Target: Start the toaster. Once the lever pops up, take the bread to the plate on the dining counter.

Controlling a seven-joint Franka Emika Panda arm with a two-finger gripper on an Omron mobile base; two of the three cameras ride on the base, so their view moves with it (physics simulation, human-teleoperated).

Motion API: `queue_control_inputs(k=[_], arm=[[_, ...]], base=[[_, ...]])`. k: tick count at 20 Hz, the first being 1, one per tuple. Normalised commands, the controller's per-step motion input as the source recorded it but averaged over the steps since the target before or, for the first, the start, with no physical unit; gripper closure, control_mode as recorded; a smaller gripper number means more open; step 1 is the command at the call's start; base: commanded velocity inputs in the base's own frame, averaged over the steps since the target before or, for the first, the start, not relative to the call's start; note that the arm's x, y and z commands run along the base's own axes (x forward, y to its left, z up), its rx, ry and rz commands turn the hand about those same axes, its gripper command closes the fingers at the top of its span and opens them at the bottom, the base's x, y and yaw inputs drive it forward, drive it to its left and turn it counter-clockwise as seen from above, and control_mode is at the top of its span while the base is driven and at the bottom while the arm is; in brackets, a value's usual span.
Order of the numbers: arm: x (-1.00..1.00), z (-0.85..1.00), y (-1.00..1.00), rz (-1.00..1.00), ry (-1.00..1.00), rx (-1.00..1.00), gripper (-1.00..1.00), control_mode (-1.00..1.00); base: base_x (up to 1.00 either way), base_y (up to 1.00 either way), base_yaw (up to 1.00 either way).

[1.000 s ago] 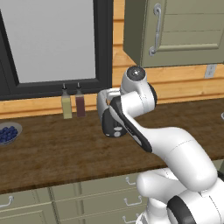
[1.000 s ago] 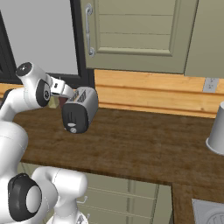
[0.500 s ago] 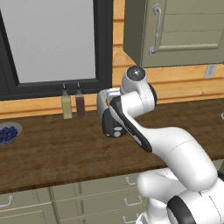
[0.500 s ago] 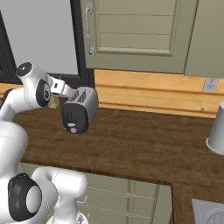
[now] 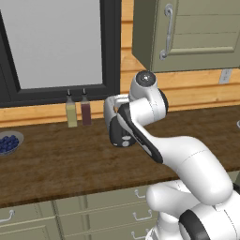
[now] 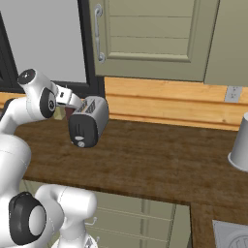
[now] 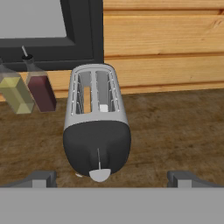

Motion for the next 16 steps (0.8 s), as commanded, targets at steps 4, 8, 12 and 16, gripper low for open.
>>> queue_control_inputs(k=[4,8,12,16], arm=[[0.00,0.00,0.00,0.00,0.00,0.00,-1.00,-1.00],[0.00,0.00,0.00,0.00,0.00,0.00,-1.00,-1.00],[0.00,0.00,0.00,0.00,0.00,0.00,-1.00,-1.00],[0.00,0.00,0.00,0.00,0.00,0.00,-1.00,-1.00]], base=[[0.00,0.00,0.00],[0.00,0.00,0.00],[0.00,0.00,0.00],[0.00,0.00,0.00]])
